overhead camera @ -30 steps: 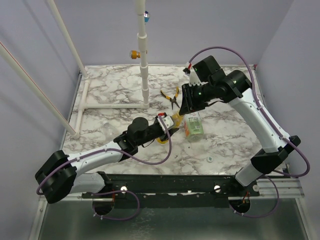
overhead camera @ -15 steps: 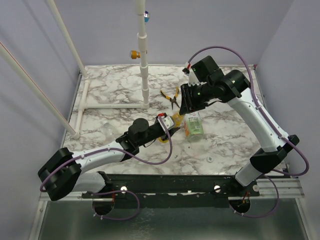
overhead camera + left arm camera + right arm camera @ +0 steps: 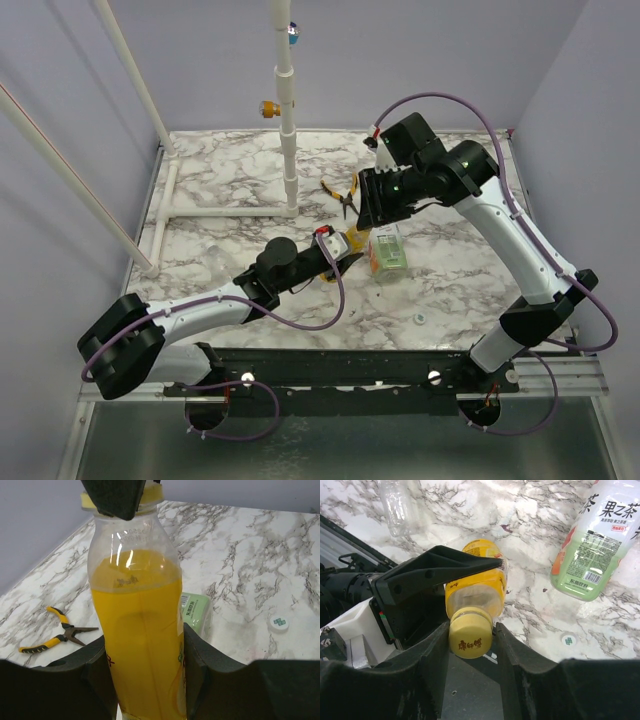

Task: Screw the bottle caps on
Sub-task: Screw the bottle cap onto the plastic bottle.

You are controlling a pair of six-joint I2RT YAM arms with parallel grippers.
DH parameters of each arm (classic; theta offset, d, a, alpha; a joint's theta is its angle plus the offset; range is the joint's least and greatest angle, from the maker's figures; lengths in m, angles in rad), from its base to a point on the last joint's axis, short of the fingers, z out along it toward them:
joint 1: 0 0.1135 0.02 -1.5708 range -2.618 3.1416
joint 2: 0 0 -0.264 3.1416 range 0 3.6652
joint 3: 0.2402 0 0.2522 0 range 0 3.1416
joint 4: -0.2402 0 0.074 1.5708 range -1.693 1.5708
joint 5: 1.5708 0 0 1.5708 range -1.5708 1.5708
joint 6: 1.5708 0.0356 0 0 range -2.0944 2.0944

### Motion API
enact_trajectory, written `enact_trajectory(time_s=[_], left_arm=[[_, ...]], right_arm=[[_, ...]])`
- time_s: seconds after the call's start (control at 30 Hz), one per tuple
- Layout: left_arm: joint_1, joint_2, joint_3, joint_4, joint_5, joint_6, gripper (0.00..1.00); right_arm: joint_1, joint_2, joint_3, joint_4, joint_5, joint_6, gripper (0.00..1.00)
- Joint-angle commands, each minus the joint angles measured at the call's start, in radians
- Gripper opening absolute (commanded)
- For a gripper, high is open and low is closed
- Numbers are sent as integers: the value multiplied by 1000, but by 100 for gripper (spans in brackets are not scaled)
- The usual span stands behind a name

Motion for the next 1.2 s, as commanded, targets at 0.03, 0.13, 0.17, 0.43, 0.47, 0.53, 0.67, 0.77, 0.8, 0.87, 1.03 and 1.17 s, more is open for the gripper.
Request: enact_trajectory(time_s=[0.03, 0.13, 0.17, 0.43, 0.47, 0.53, 0.67, 0.77, 0.8, 0.87, 1.03, 1.17], left_arm=[[-6, 8, -10, 70, 13, -9, 0], [-5, 8, -13, 72, 14, -11, 0], [-5, 9, -14, 73, 15, -12, 0], [-1, 15, -19, 82, 21, -30, 0], [0, 16, -19, 83, 25, -34, 0], [4, 18, -18, 84, 31, -42, 0], [14, 19, -17, 91, 39, -65, 0], [23, 15, -20, 98, 46, -90, 0], [27, 12, -21, 102, 49, -99, 0], [31, 3, -22, 105, 56, -113, 0], [44, -14, -24, 106, 67, -142, 0], [56, -14, -22, 107, 68, -168, 0]], right_arm=[[6, -3, 19, -8, 42, 10, 47], [6, -9, 18, -4, 48, 10, 54], [6, -12, 17, -3, 47, 9, 56], [6, -53, -10, 56, 52, 11, 73], [6, -62, -20, 70, 52, 9, 75], [6, -89, -46, 118, 43, 8, 79], [6, -141, -95, 198, 42, 10, 84], [6, -211, -188, 295, 79, 23, 83], [6, -247, -238, 347, 93, 33, 82], [6, -324, -353, 470, 120, 59, 80], [6, -484, -593, 773, 155, 97, 75], [6, -539, -697, 934, 154, 89, 71]])
